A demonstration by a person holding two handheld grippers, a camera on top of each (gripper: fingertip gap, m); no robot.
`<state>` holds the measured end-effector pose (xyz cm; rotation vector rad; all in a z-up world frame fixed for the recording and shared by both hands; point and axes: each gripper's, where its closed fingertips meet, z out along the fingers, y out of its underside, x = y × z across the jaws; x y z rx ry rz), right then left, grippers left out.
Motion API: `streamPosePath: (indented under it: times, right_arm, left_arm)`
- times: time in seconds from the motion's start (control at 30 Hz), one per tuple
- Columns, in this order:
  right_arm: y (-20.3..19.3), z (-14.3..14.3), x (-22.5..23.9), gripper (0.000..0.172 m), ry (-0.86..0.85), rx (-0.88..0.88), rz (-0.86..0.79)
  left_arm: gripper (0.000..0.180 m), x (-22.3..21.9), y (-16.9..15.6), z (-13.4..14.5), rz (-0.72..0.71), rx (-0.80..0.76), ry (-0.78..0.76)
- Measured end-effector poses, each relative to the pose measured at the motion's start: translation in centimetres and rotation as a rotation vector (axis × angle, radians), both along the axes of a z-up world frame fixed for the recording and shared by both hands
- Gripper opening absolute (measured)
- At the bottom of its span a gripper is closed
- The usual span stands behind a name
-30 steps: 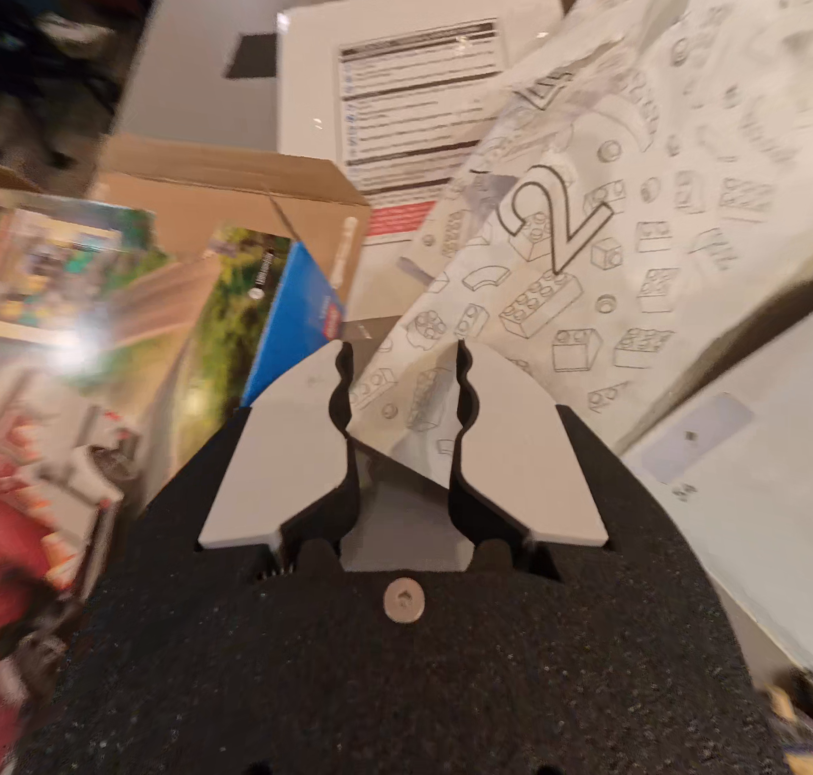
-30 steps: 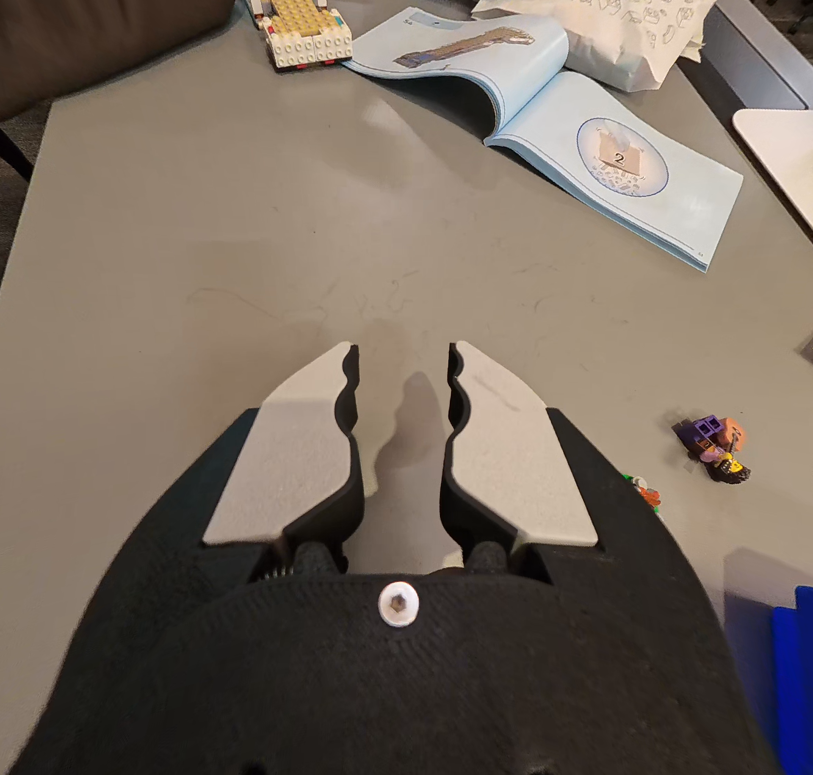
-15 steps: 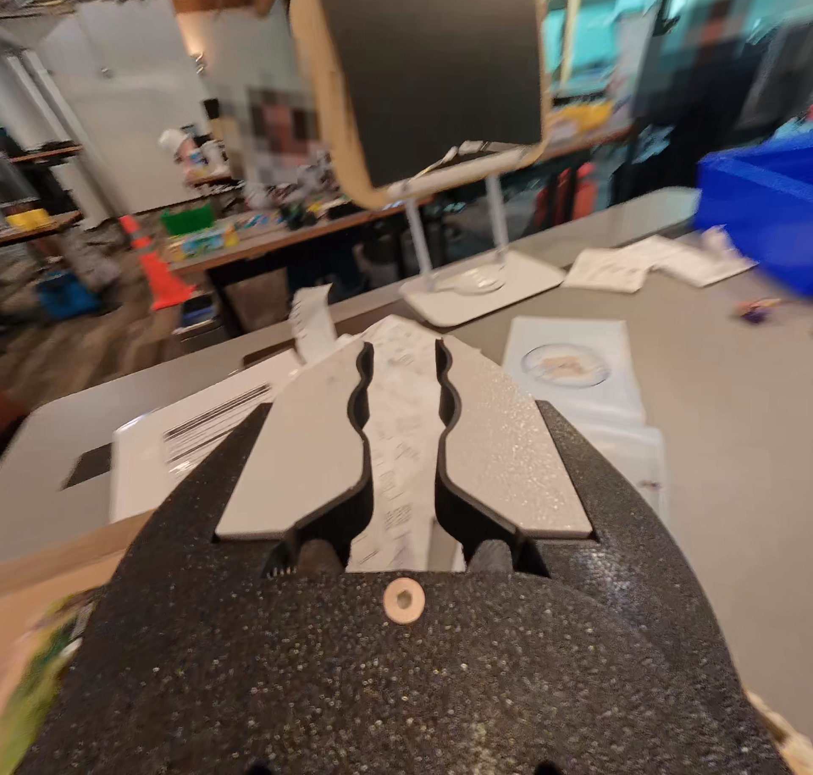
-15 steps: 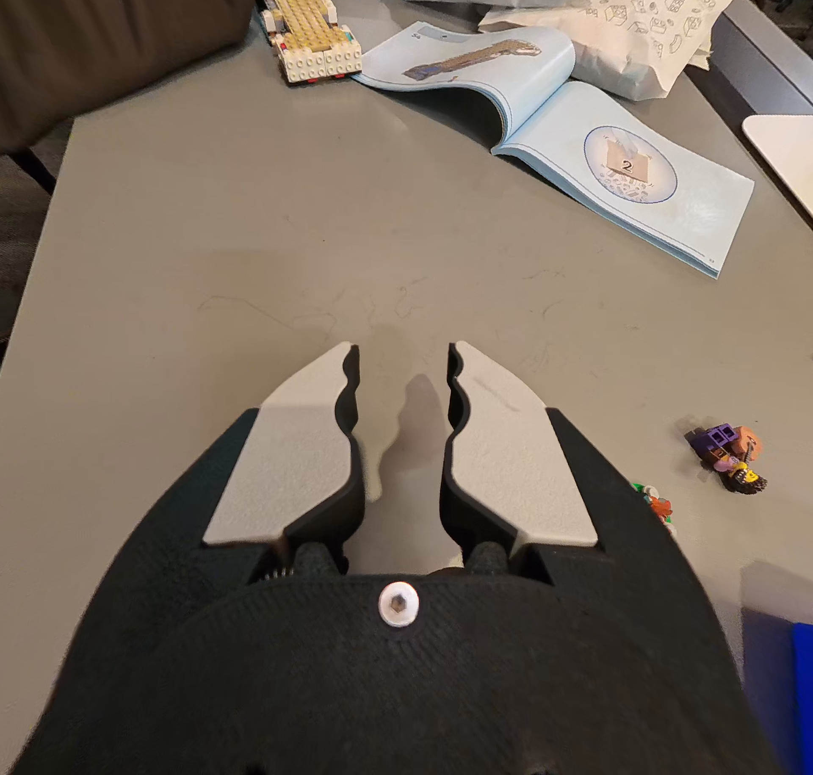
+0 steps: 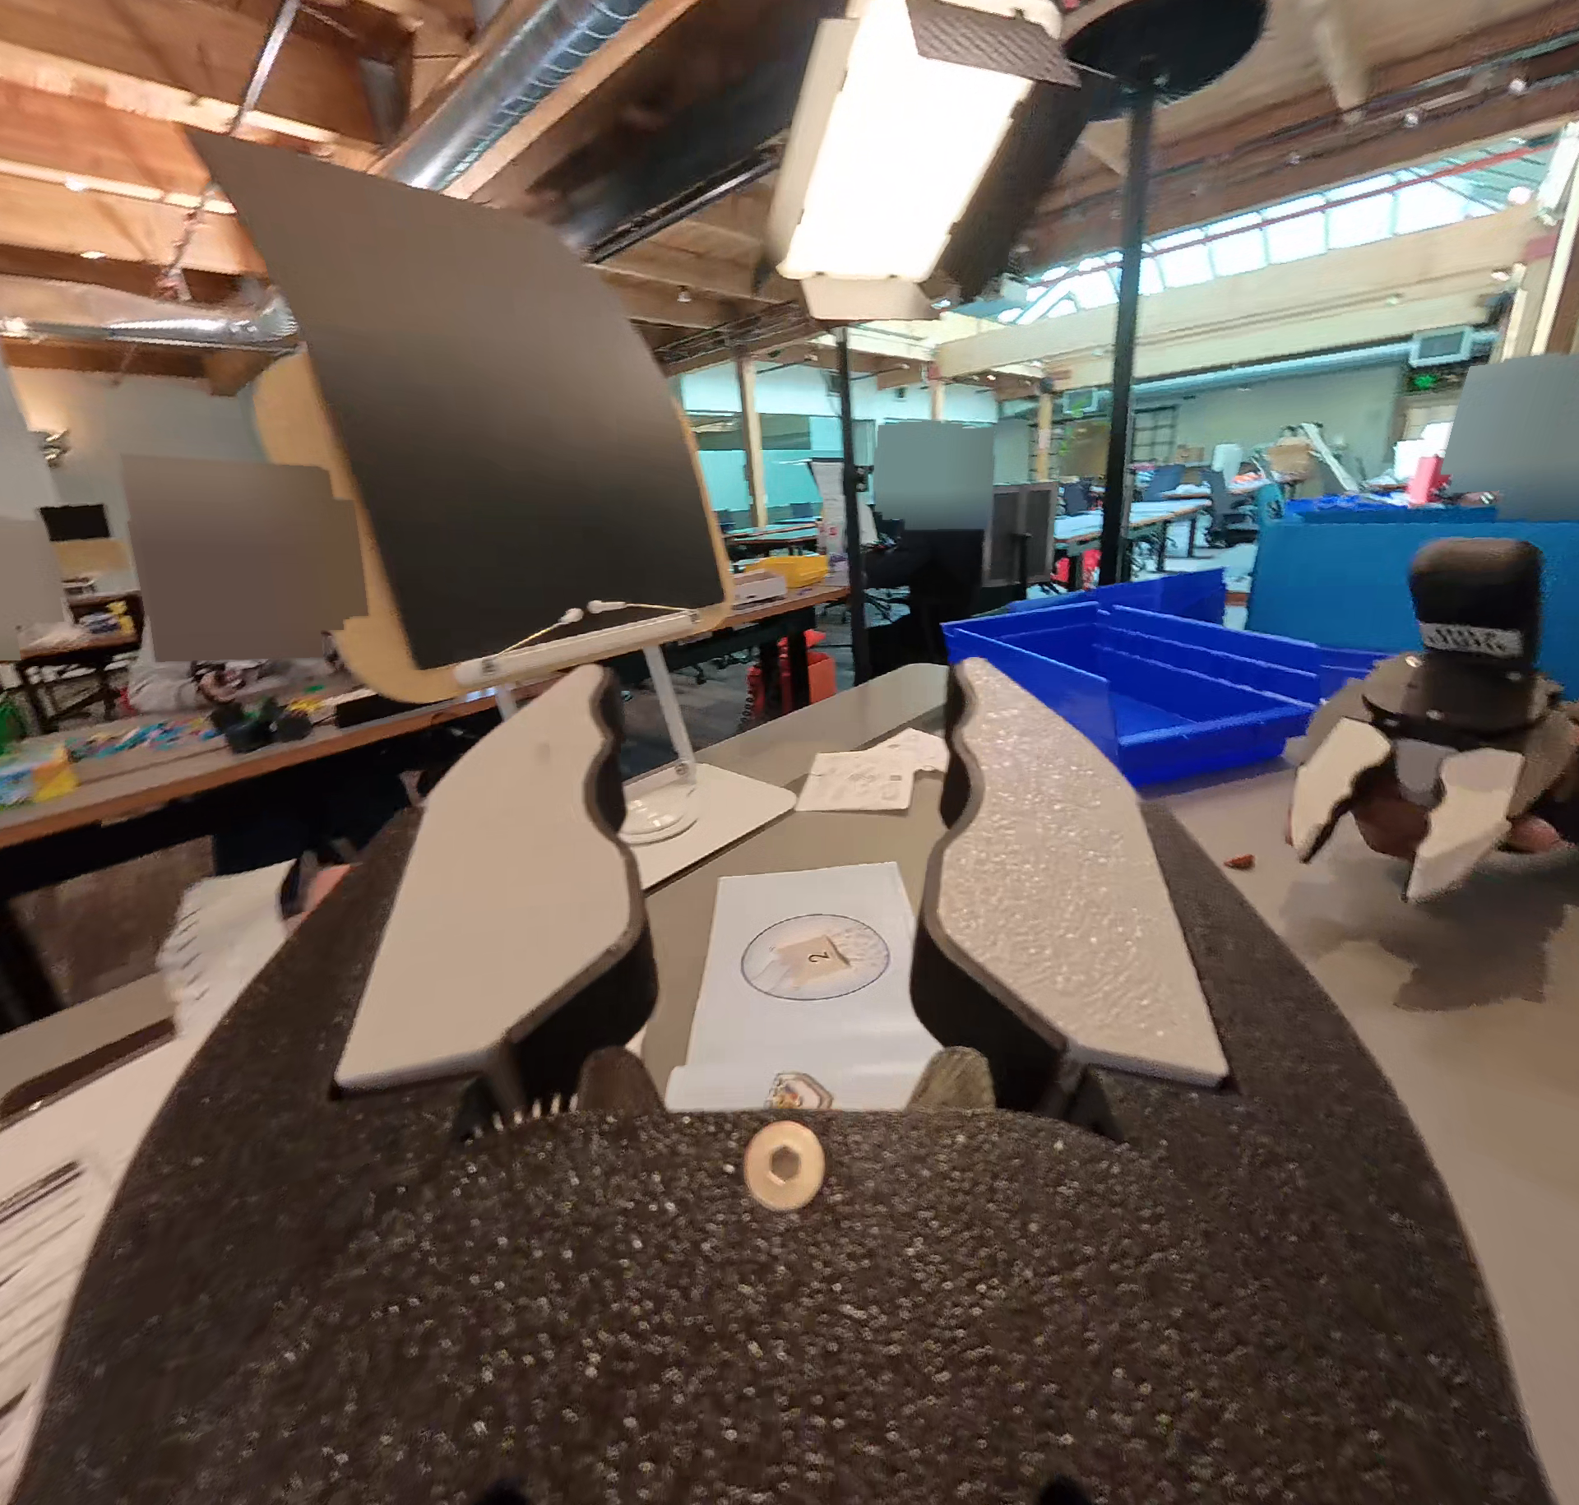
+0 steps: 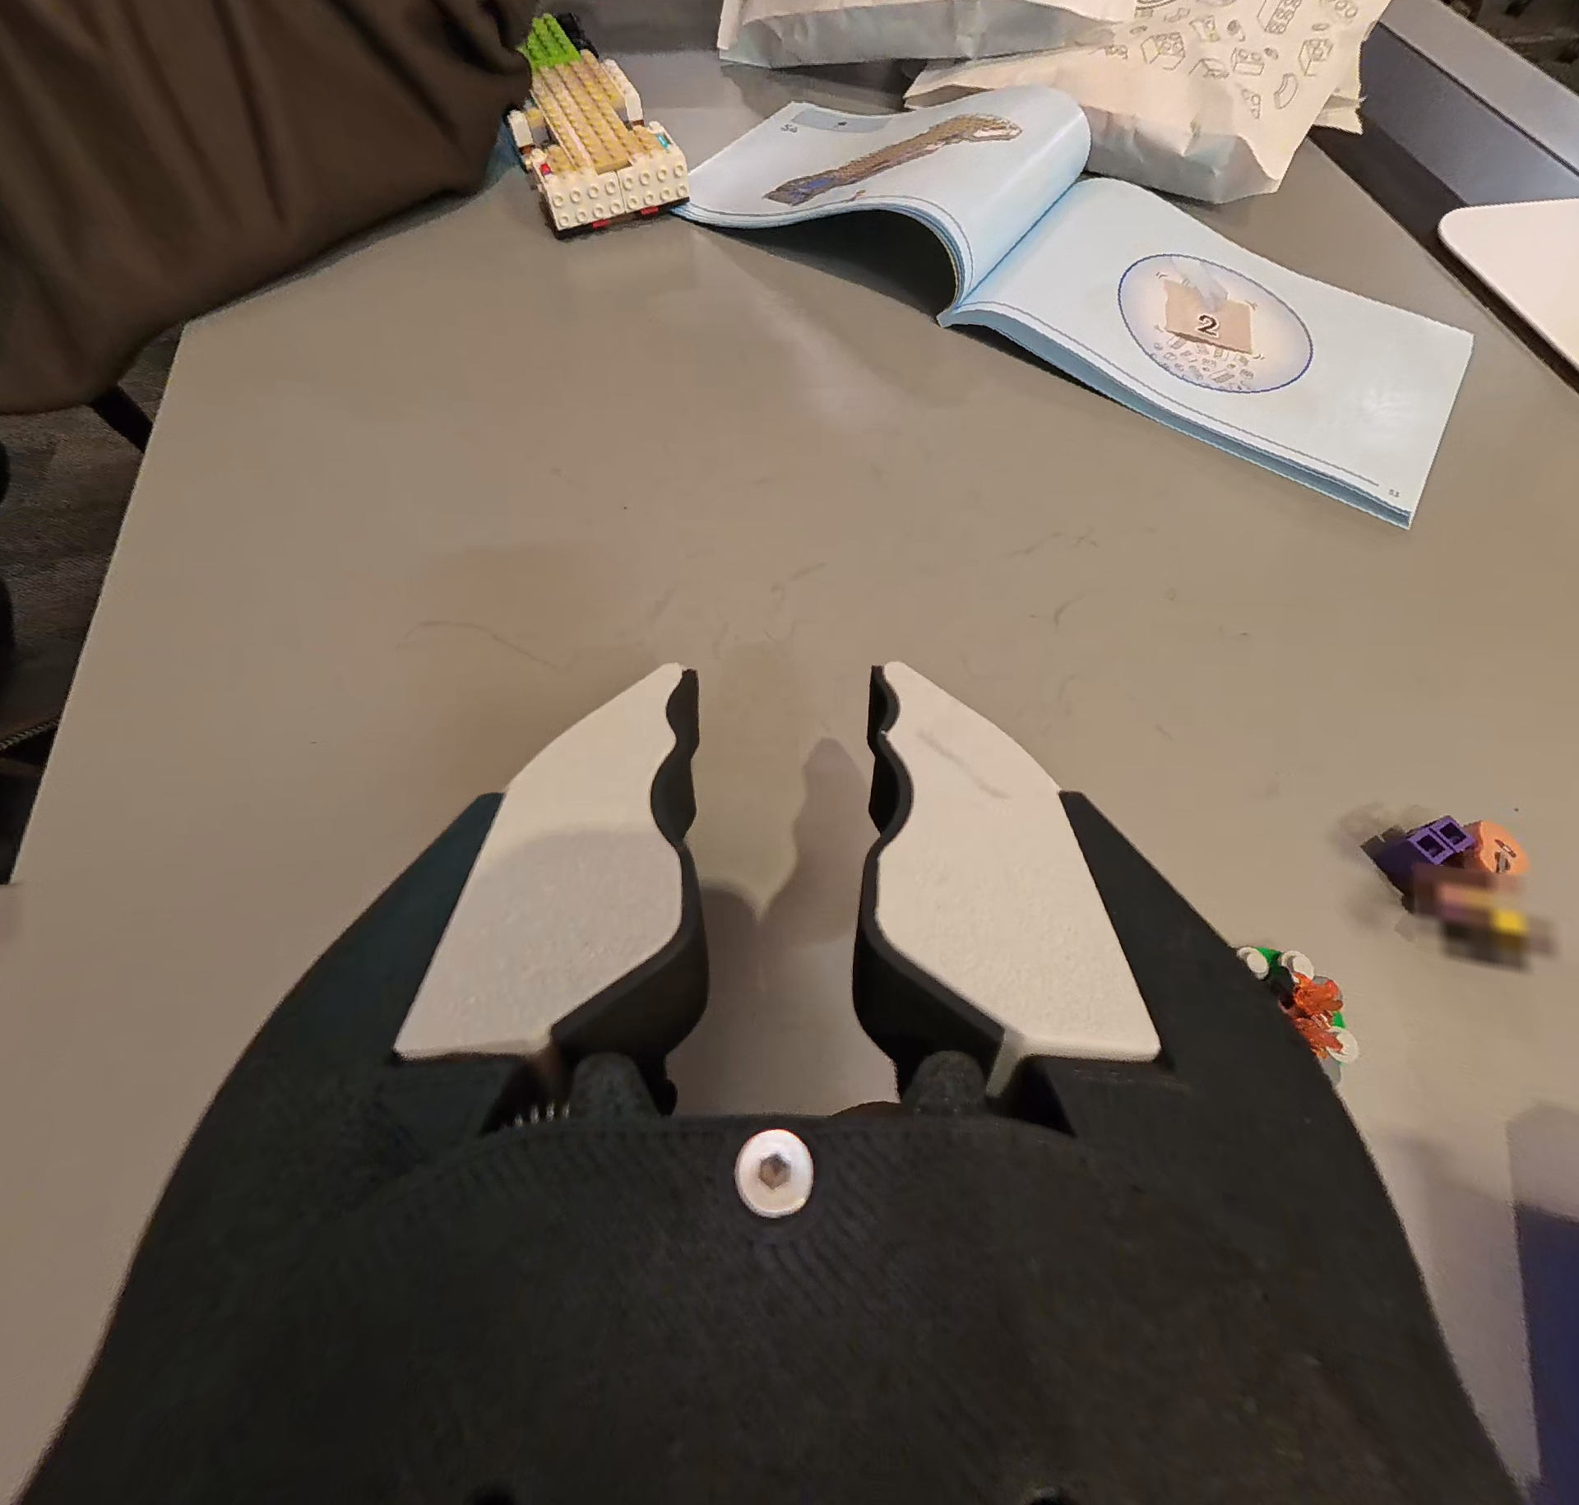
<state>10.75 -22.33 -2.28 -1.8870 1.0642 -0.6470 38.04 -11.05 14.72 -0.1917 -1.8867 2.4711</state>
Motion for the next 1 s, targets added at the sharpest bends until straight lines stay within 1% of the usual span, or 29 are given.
streamPosePath:
  times: [0.03,0.07,0.1,0.13,0.2,0.23,0.3,0.33,0.4,0.47,0.5,0.53,0.6,0.67,0.77,0.8,0.83,0.87,1.0]
  right_arm:
    - [0.0,0.0,0.0,0.038,-0.002,-0.003,-0.002]
    - [-0.1,0.1,0.1,0.038,-0.005,-0.007,-0.004]
    - [-0.1,0.1,0.1,0.038,-0.008,-0.01,-0.007]
    - [-0.2,0.1,0.1,0.038,-0.012,-0.016,-0.012]
    - [-0.6,0.4,0.1,0.038,-0.024,-0.035,-0.029]
    - [-1.1,0.6,0.2,0.039,-0.033,-0.05,-0.045]
    - [-2.6,1.3,0.1,0.039,-0.058,-0.093,-0.1]
    - [-3.8,1.8,0.0,0.04,-0.074,-0.117,-0.143]
    - [-7.1,3.2,-0.5,0.04,-0.107,-0.18,-0.263]
    - [-11.5,4.5,-1.7,0.04,-0.122,-0.264,-0.434]
    - [-13.9,4.7,-2.6,0.041,-0.1,-0.295,-0.527]
    - [-16.0,4.3,-3.7,0.043,-0.044,-0.304,-0.603]
    - [-18.8,2.5,-5.7,0.053,0.118,-0.301,-0.686]
    - [-20.5,0.5,-7.2,0.057,0.262,-0.352,-0.715]
    - [-22.2,-2.2,-8.2,0.057,0.434,-0.444,-0.739]
    - [-22.8,-3.0,-8.5,0.055,0.485,-0.473,-0.756]
    - [-23.5,-3.6,-8.8,0.048,0.529,-0.512,-0.774]
    - [-24.0,-4.0,-9.0,0.036,0.563,-0.546,-0.786]
    - [-24.3,-4.1,-8.7,0.034,0.598,-0.599,-0.785]
  left_arm:
    - [0.06,-0.7,-0.5,-0.2,-0.01,0.007,-0.022]
    - [0.054,-1.4,-1.0,-0.4,-0.013,0.015,-0.043]
    - [0.051,-2.3,-1.6,-0.7,-0.029,0.031,-0.058]
    - [0.048,-3.6,-2.2,-1.1,-0.081,0.063,-0.061]
    - [0.048,-6.5,-3.6,-2.2,-0.201,0.164,-0.042]
    - [0.048,-7.3,-4.4,-2.6,-0.201,0.211,-0.048]
    - [0.048,-7.9,-6.1,-3.7,-0.106,0.314,-0.065]
    - [0.048,-8.4,-6.7,-4.2,-0.086,0.356,-0.071]
    - [0.048,-10.3,-7.3,-4.5,-0.121,0.379,-0.077]
    - [0.048,-12.0,-7.8,-4.9,-0.17,0.396,-0.071]
    - [0.048,-12.5,-8.0,-5.4,-0.178,0.417,-0.074]
    - [0.048,-12.8,-8.3,-6.0,-0.182,0.441,-0.082]
    - [0.048,-13.5,-8.8,-7.2,-0.19,0.484,-0.099]
    - [0.048,-14.1,-9.3,-8.3,-0.212,0.52,-0.098]
    - [0.048,-15.1,-9.8,-9.9,-0.236,0.574,-0.106]
    - [0.048,-15.4,-9.9,-10.4,-0.242,0.591,-0.116]
    - [0.048,-15.8,-10.0,-10.8,-0.246,0.603,-0.129]
    - [0.048,-16.0,-10.1,-11.1,-0.249,0.611,-0.142]
    - [0.048,-16.6,-10.2,-11.7,-0.25,0.627,-0.173]
